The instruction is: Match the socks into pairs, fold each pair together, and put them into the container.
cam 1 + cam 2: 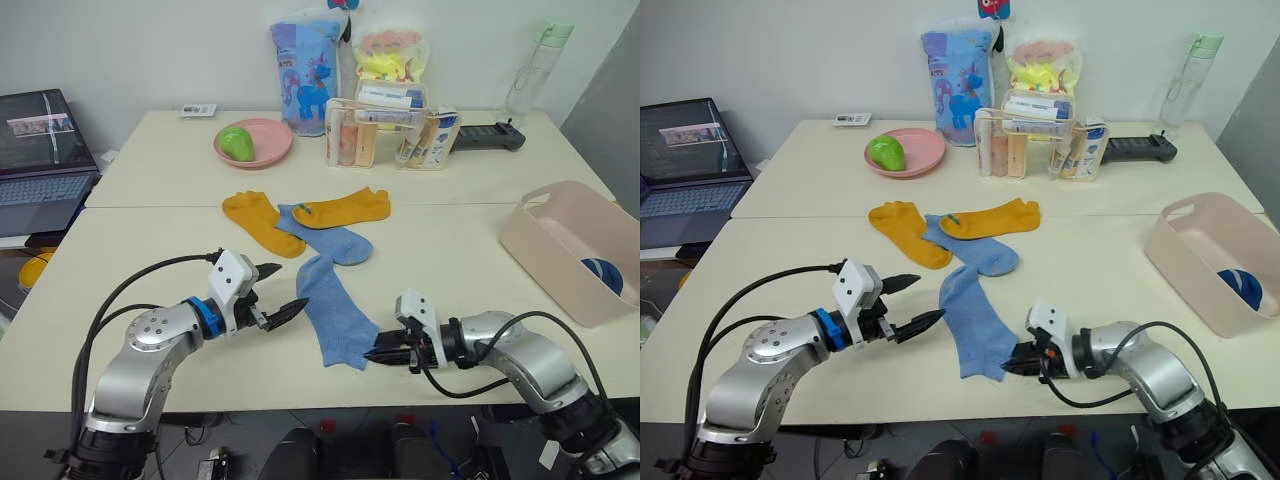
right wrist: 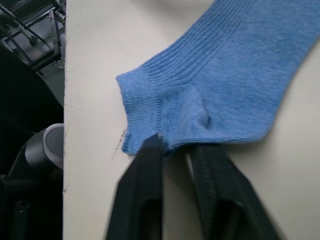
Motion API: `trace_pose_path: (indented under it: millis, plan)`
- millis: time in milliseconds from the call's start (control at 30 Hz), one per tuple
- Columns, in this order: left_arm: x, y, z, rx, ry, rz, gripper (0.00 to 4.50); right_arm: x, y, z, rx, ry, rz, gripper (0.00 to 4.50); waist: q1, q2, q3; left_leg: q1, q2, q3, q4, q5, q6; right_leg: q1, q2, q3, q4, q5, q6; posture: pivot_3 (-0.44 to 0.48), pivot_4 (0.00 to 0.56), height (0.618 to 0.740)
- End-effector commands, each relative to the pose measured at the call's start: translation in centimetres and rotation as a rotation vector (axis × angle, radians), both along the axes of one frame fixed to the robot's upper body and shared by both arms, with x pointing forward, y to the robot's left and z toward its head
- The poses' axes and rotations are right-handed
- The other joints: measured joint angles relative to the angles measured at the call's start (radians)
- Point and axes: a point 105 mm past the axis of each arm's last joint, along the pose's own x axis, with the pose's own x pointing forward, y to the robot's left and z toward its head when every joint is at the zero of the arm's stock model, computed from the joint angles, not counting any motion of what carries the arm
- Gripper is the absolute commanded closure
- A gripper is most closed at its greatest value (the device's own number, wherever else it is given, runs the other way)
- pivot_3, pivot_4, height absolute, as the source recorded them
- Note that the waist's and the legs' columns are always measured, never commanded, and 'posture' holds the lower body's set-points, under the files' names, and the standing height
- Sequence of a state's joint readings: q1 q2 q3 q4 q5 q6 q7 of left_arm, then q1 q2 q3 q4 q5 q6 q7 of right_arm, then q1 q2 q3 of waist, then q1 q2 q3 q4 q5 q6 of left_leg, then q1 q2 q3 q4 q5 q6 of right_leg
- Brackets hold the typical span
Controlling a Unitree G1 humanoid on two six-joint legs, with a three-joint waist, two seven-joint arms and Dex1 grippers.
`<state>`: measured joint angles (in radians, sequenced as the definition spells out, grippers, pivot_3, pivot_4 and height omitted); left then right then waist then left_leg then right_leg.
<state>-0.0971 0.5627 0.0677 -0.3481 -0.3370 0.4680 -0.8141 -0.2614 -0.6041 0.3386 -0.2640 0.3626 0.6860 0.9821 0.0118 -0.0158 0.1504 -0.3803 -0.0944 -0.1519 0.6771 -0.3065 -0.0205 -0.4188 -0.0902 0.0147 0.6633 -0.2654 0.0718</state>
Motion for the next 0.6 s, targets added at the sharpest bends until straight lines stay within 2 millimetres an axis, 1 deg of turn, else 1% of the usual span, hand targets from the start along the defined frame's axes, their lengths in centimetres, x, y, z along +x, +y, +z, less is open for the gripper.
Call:
trace_pose_path:
  millis: [33, 200, 300, 433, 533, 600]
  plan:
    - [-0.2, -0.3, 1.0, 0.003, -0.047, -0.013, 0.0, -0.2, 0.0, 0.3, 0.007, -0.023, 0.028, 4.47, 0.0, 0.0, 0.0, 0.0, 0.0, 0.0, 0.0, 0.0, 0.0, 0.0, 0.0, 0.0, 0.0, 0.0, 0.0, 0.0, 0.15, 0.74]
    - [-0.1, -0.2, 1.0, 0.004, -0.046, -0.012, 0.0, -0.5, -0.5, 0.3, 0.005, -0.018, 0.033, 4.47, -0.001, 0.0, 0.0, 0.0, 0.0, 0.0, 0.0, 0.0, 0.0, 0.0, 0.0, 0.0, 0.0, 0.0, 0.0, 0.0, 0.15, 0.74]
    - [-0.1, 0.1, 0.7, 0.005, -0.037, -0.003, 0.0, -0.9, -1.5, 0.5, -0.009, -0.003, 0.026, 4.47, 0.0, 0.0, 0.0, 0.0, 0.0, 0.0, 0.0, 0.0, 0.0, 0.0, 0.0, 0.0, 0.0, 0.0, 0.0, 0.0, 0.15, 0.74]
    - [-0.1, 0.3, 0.5, 0.012, -0.036, 0.004, 0.0, -0.8, -4.0, 0.7, -0.093, 0.0, 0.012, 4.47, 0.002, 0.0, 0.0, 0.0, 0.0, 0.0, 0.0, 0.0, 0.0, 0.0, 0.0, 0.0, -0.001, 0.0, 0.0, 0.0, 0.15, 0.74]
    - [0.1, 0.2, 0.5, 0.011, -0.039, 0.005, 0.0, 0.4, -6.2, 1.6, -0.153, -0.028, -0.006, 4.47, 0.003, 0.0, 0.0, 0.0, 0.0, 0.0, 0.0, 0.0, 0.0, 0.001, 0.0, 0.0, -0.001, 0.0, 0.0, 0.0, 0.15, 0.74]
    - [0.2, 0.1, 0.5, 0.012, -0.04, 0.003, 0.0, 0.7, -6.8, 1.6, -0.177, -0.039, -0.007, 4.47, 0.003, 0.0, 0.0, 0.0, 0.0, 0.0, 0.0, 0.0, 0.0, 0.001, 0.0, 0.0, -0.001, 0.0, 0.0, 0.0, 0.15, 0.74]
